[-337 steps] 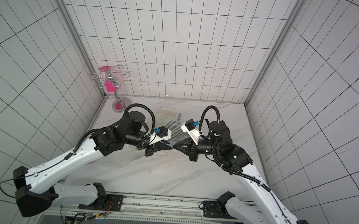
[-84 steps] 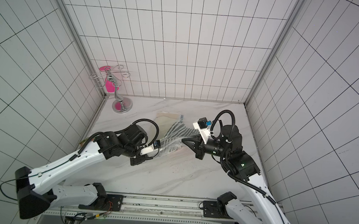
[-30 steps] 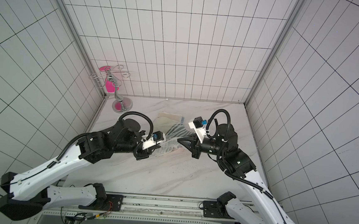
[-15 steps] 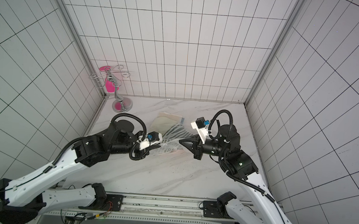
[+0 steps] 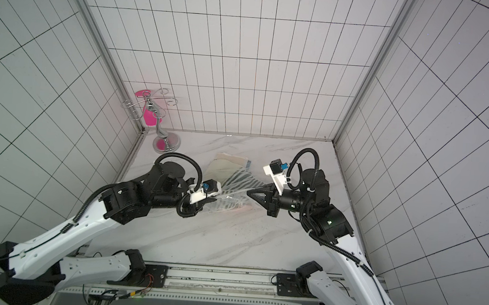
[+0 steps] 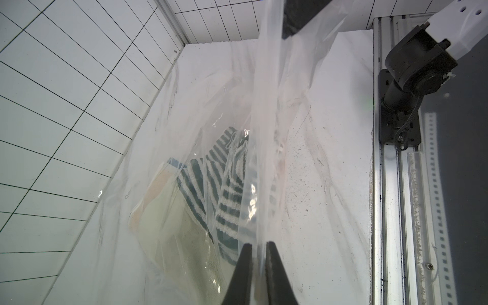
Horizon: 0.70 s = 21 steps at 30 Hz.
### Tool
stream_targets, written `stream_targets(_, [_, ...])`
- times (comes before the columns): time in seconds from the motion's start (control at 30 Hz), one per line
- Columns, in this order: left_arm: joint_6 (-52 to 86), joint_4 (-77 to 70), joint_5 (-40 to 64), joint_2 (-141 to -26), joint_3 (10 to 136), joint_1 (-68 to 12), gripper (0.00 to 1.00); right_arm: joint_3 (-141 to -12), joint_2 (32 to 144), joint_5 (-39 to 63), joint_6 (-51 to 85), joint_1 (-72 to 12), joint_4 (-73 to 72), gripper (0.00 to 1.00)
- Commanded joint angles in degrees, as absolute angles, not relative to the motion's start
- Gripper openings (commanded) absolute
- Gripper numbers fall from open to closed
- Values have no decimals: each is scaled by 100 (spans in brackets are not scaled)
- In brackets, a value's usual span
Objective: Place the folded towel into the vacuum bag
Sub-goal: Close the vacuum bag at the center of the board.
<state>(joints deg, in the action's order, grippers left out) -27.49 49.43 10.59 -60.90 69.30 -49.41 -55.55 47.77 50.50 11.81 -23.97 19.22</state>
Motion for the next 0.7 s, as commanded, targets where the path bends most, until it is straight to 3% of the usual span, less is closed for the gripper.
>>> stream_targets(0.0, [-2828, 7312, 32, -5918, 6460, -4607, 6, -5854, 4344, 4867, 1310, -1990, 1002, 0])
stream_targets(0.47, [-2760, 6983, 155, -5712, 6211, -4535, 0, -5770, 4509, 4806, 1514, -1844, 984, 0])
stream_targets(0.67, [-2738, 5358, 1489, -5479, 5886, -4544, 0, -5602, 4574, 3576, 388, -3025, 2525, 1])
